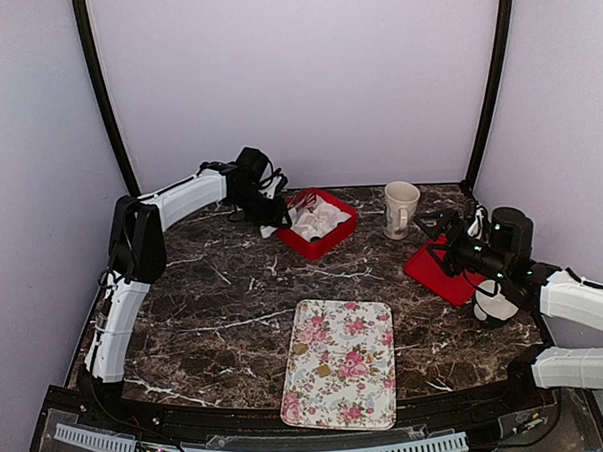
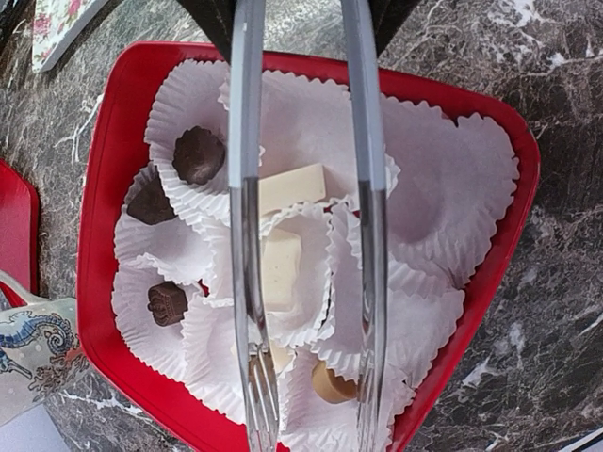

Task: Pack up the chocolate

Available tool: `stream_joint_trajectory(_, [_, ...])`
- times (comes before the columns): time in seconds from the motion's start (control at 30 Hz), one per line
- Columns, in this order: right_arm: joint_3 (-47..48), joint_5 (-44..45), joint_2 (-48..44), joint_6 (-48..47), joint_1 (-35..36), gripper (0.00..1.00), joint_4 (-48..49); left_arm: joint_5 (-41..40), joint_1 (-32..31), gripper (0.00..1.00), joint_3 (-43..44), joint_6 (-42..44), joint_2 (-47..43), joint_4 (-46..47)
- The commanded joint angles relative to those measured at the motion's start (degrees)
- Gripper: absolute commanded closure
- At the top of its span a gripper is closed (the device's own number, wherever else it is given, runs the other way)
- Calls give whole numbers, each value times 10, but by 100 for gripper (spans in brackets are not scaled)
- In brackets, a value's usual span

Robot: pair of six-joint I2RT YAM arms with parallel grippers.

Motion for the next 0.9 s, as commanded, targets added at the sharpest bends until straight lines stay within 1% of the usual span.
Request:
stream_joint_trajectory(0.0, [13, -6, -4, -15, 4, 0, 11, 23, 2, 64, 17, 2, -50, 21])
stream_joint_trajectory(0.13, [29, -13, -8, -36, 4, 0, -16, 15, 2, 65, -14, 16, -113, 10])
stream_joint_trajectory(0.23, [47, -19, -14, -60, 4, 0, -50, 4, 1, 65, -57, 29, -171, 3])
stream_joint_trajectory(0.5, [109, -49, -14, -125, 2, 0, -148, 11, -1, 65, -217, 53, -325, -1])
stream_joint_trajectory(0.63, [135, -66, -9, -155, 1, 0, -210, 19, -8, 65, -314, 65, -405, 2])
stream_joint_trajectory(0.7, [145, -75, -14, -172, 1, 0, -244, 21, -21, 65, -367, 64, -446, 6])
stream_joint_trajectory(0.77, [145, -81, -24, -181, 2, 0, -265, -3, -56, 65, -423, 64, -491, 9])
stream_joint_trajectory(0.87, [146, -100, -37, -192, 1, 0, -292, -28, -120, 64, -477, 40, -543, -11])
